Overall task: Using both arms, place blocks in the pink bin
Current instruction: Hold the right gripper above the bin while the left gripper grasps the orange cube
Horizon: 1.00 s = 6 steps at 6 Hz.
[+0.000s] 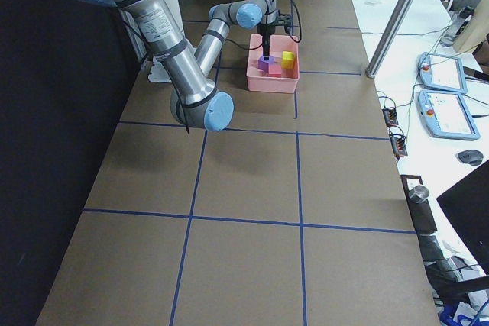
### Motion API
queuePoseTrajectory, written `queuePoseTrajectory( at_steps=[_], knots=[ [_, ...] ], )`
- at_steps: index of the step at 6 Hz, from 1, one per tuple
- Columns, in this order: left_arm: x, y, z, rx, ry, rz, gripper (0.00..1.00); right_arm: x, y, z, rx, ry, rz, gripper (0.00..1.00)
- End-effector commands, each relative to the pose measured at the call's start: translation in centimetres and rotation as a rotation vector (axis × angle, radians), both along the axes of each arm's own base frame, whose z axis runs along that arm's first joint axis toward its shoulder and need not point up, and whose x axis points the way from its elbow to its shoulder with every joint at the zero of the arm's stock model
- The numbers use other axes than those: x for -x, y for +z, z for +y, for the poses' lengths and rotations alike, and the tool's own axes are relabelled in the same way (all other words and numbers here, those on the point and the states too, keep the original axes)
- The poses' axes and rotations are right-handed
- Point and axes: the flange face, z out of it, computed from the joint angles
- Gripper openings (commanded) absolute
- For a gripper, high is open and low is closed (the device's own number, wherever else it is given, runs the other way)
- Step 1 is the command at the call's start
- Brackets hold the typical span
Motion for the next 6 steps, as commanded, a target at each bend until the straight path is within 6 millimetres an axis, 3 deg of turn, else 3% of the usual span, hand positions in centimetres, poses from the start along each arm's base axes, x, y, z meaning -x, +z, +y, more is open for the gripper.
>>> queuePoseTrajectory(
  at_steps=[1, 4, 6],
  knots=[
    [-0.3, 1.1, 0.1, 0.011, 0.002, -0.021, 1.00, -0.1, 0.2, 0.0, 0.001, 0.001, 0.002, 1.00],
    [-1.2, 3.0, 0.1, 0.050, 0.014, -0.037, 1.00, -0.4, 1.0, 0.3, 0.005, -0.001, 0.008, 1.00],
    [-3.5, 4.0, 0.1, 0.063, 0.049, -0.044, 1.00, -0.7, 1.8, 0.5, 0.010, 0.000, 0.016, 1.00]
  ],
)
